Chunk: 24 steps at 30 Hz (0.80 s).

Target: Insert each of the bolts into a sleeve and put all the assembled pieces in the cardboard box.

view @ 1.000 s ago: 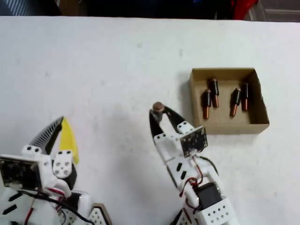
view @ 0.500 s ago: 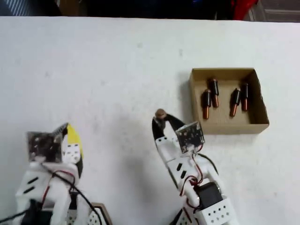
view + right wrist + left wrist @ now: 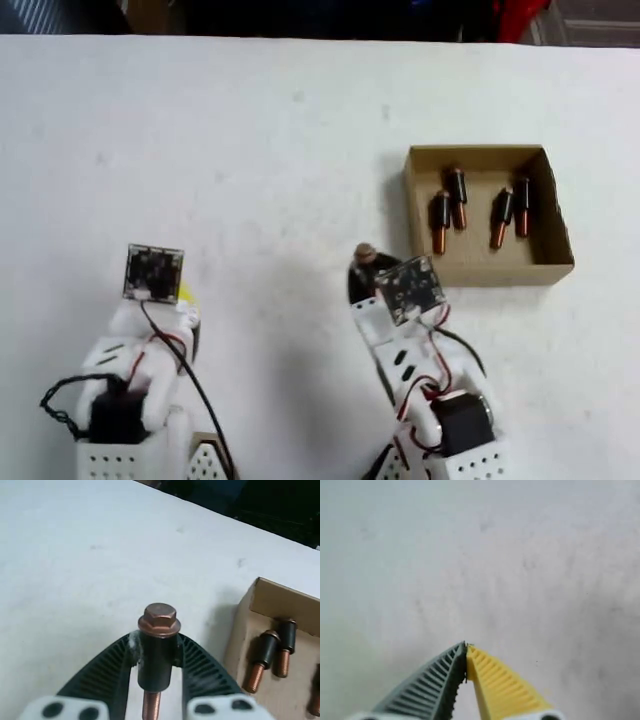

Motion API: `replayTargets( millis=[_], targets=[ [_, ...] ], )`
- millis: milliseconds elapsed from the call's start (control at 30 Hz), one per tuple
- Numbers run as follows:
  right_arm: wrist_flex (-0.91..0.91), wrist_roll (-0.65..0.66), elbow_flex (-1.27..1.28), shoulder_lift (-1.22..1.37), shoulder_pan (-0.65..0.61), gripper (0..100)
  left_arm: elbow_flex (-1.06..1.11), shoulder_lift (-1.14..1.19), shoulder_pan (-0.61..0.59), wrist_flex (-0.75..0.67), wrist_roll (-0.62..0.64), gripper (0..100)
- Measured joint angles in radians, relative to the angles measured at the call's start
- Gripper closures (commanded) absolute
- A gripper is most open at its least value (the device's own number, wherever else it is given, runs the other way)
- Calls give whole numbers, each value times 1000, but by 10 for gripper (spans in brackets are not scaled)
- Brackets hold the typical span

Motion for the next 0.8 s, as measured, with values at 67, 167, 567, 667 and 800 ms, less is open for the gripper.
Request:
replayTargets(
  millis=[67, 167, 567, 667, 800],
  targets=[
    [28, 0, -35, 0, 31, 982, 21, -6, 0, 0, 0, 976],
    [81, 3, -103, 0, 61, 982, 68, -6, 0, 0, 0, 976],
    [210, 6, -365, 153, 98, 983, 153, -6, -2, 25, 2, 976],
    [198, 6, -430, 304, 175, 983, 153, -6, -2, 71, 2, 976],
    [158, 31, -534, 539, 282, 982, 153, -6, -2, 101, 2, 976]
  ],
)
